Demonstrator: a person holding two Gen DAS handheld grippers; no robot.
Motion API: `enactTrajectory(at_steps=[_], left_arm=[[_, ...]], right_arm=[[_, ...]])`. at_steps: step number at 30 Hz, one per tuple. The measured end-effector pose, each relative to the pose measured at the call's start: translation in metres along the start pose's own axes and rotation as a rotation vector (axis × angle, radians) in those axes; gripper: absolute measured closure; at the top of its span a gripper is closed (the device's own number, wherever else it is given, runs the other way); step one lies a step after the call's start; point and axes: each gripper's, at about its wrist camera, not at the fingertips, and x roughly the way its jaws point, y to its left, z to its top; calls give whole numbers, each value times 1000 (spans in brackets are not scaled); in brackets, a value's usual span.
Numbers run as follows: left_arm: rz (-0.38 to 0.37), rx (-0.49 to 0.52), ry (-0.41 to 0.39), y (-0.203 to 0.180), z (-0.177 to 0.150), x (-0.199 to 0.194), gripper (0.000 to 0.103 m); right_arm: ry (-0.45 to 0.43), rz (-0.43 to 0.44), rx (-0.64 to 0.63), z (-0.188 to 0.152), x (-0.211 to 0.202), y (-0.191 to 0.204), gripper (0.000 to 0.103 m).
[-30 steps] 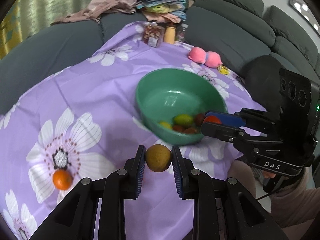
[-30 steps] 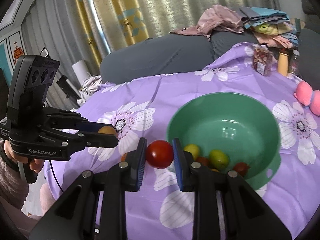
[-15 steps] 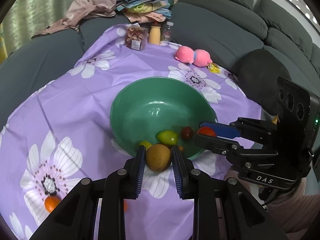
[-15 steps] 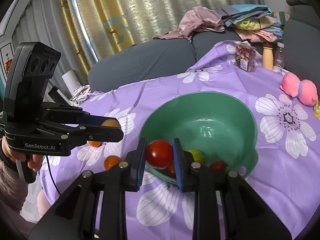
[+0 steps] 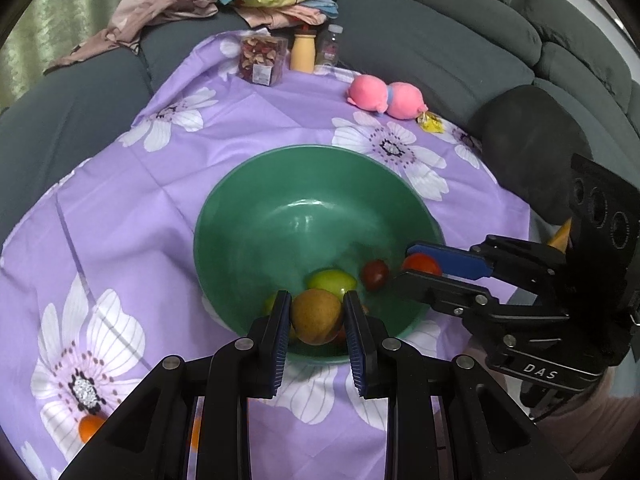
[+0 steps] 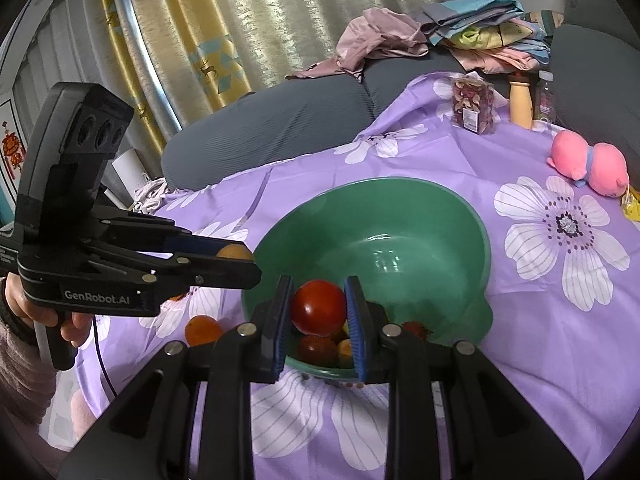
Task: Organize fruits
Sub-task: 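Lower both held fruits over the rim of the green bowl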
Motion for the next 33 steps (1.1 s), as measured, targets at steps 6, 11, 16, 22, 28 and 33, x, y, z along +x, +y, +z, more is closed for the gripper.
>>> enactTrajectory(at_steps=[6, 11, 16, 22, 28, 33], left_arm=[[-3, -2, 14, 0, 4, 9, 76], [0, -4, 23, 1, 6, 13, 76], [-2, -8, 27, 1, 6, 17, 76], [-3, -6, 32, 1, 6, 19, 76], [-6, -3, 41, 0, 6, 25, 76], [-7, -2, 47, -1, 7, 28, 76]], right_arm=[[0, -2, 11, 1, 2, -7, 77], [-1, -4, 14, 1, 3, -9, 77], [1, -6, 14, 2, 3, -11, 76], [5, -14, 15, 2, 5, -13, 76], [8, -16, 16, 1, 7, -14, 76], [8, -14, 17, 1, 7, -13, 76]])
